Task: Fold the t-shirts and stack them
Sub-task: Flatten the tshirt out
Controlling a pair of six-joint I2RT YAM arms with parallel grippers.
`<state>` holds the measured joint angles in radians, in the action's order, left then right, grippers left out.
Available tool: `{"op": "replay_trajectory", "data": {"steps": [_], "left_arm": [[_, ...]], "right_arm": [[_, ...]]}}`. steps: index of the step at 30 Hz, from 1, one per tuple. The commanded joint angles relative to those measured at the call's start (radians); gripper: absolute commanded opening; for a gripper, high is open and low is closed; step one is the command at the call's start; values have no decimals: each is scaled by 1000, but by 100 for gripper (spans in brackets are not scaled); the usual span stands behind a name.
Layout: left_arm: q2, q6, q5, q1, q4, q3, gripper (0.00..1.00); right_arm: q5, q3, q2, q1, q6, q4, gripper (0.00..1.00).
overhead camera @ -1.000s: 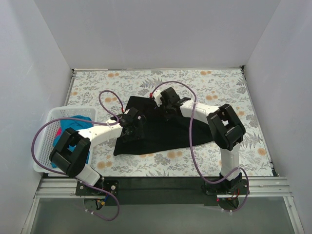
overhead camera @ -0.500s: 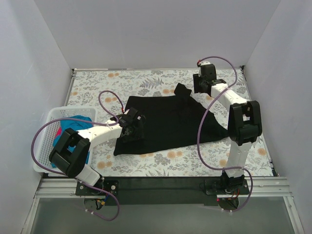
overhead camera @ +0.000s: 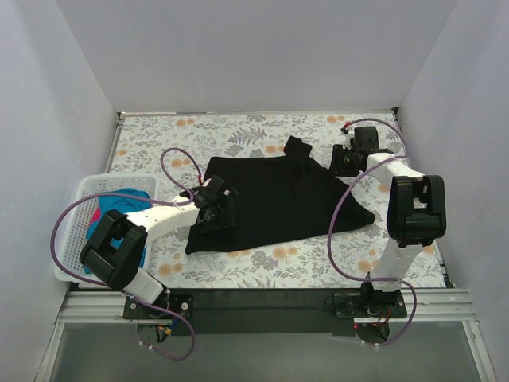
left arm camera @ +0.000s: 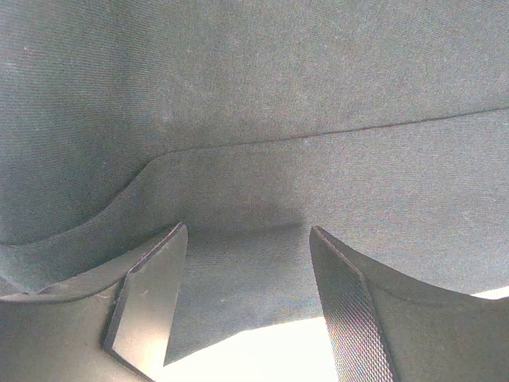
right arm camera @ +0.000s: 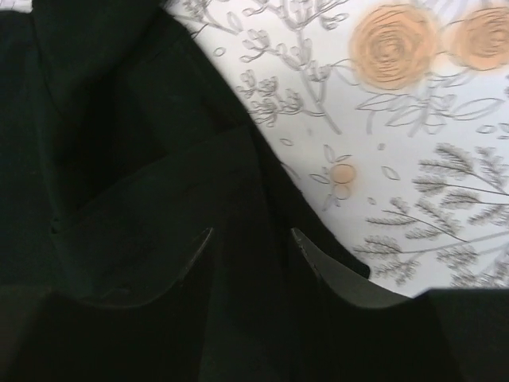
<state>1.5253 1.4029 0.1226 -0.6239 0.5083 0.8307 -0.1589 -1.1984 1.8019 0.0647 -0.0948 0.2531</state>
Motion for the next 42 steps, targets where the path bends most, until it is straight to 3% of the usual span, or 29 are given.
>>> {"op": "replay_trajectory", "data": {"steps": [1, 4, 5, 9, 13, 17, 23, 30, 31, 33, 34, 36, 42], "left_arm": [[-13, 2, 5, 0, 7, -21, 62], [-11, 7, 14, 4, 12, -21, 62], [-10, 7, 15, 7, 10, -21, 62], [9, -2, -3, 29, 7, -5, 61], [6, -12, -5, 42, 18, 14, 61], [-19, -7, 12, 46, 36, 19, 61], [-59, 19, 9, 46, 44, -1, 61], [-102, 27, 15, 47, 50, -25, 61], [-103, 28, 15, 47, 49, -27, 61], [-103, 28, 6, 47, 49, -25, 61], [-102, 25, 3, 47, 49, -24, 61], [-108, 24, -3, 47, 47, -22, 61], [-158, 7, 26, 46, 39, -31, 64]], "right_arm": [[-129, -12, 40, 7, -2, -18, 48], [-162, -18, 66, 3, 4, -17, 34], [-162, -18, 68, 1, 10, -17, 24], [-136, -21, 50, 1, 21, -17, 2], [-104, -4, -21, 3, 14, -3, 1], [-88, 72, -198, 12, -52, 34, 1], [-111, 368, -535, 130, -157, 120, 1], [-201, 681, -843, 216, -289, 209, 16], [-212, 703, -863, 219, -299, 209, 25], [-238, 740, -882, 219, -293, 210, 35], [-299, 738, -874, 219, -280, 215, 42], [-330, 682, -843, 221, -231, 227, 44], [-122, 456, -788, 221, -154, 218, 61]]}}
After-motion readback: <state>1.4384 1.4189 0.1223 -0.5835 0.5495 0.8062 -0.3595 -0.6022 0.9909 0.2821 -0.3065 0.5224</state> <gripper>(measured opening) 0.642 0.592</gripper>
